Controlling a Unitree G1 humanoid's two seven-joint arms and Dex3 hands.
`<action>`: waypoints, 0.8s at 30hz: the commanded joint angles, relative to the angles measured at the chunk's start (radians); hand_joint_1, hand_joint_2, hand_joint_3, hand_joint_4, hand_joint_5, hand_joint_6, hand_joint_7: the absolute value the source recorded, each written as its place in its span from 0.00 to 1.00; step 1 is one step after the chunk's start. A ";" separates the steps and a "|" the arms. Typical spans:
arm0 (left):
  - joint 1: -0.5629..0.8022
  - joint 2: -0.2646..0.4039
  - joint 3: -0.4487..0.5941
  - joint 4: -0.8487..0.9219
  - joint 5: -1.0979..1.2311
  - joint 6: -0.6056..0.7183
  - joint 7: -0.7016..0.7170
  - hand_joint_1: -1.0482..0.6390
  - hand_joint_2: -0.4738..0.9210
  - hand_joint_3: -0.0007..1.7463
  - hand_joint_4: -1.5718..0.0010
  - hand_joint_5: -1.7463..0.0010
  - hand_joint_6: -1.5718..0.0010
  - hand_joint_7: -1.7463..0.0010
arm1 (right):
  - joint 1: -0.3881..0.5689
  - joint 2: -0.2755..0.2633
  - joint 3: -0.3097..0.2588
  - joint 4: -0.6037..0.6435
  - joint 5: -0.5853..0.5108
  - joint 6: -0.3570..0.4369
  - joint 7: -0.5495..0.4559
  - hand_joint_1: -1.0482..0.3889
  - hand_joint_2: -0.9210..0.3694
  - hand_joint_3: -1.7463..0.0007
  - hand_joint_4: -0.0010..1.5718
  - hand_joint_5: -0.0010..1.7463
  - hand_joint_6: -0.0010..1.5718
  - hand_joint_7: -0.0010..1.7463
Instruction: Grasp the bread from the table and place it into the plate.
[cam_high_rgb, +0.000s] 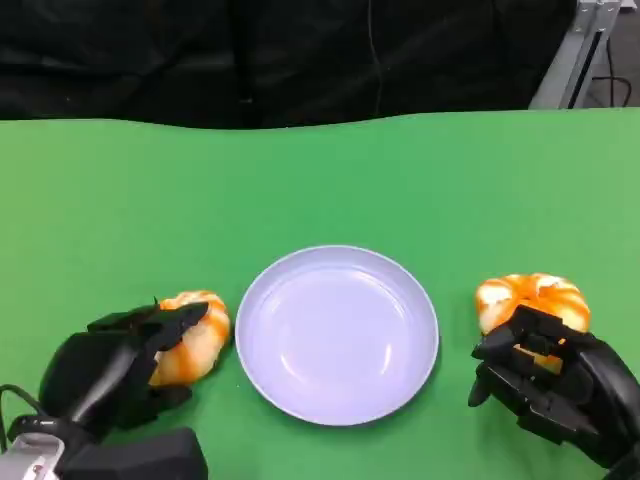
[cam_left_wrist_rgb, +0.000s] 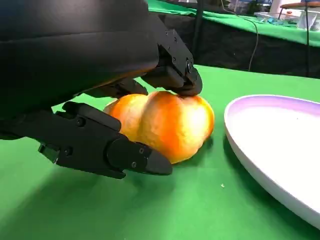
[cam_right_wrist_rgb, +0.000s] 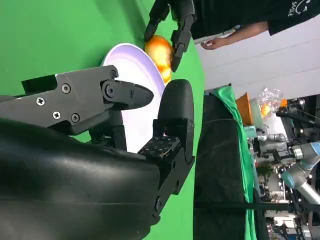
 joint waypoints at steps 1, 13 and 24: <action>0.015 0.036 -0.004 -0.017 -0.023 0.014 -0.049 0.60 1.00 0.04 0.69 1.00 0.68 1.00 | 0.007 -0.012 -0.010 -0.017 0.009 0.008 -0.005 0.70 0.03 0.75 0.35 0.92 0.42 0.64; 0.015 0.028 -0.006 -0.021 -0.027 0.017 0.003 0.62 1.00 0.10 0.54 0.95 0.52 0.96 | 0.002 -0.012 -0.014 -0.004 0.016 0.004 0.007 0.70 0.03 0.75 0.35 0.92 0.41 0.63; 0.002 -0.005 0.003 0.028 -0.033 -0.019 0.154 0.59 1.00 0.07 0.47 0.40 0.28 0.83 | 0.004 -0.011 -0.013 -0.009 0.008 0.003 -0.004 0.69 0.03 0.76 0.35 0.93 0.42 0.63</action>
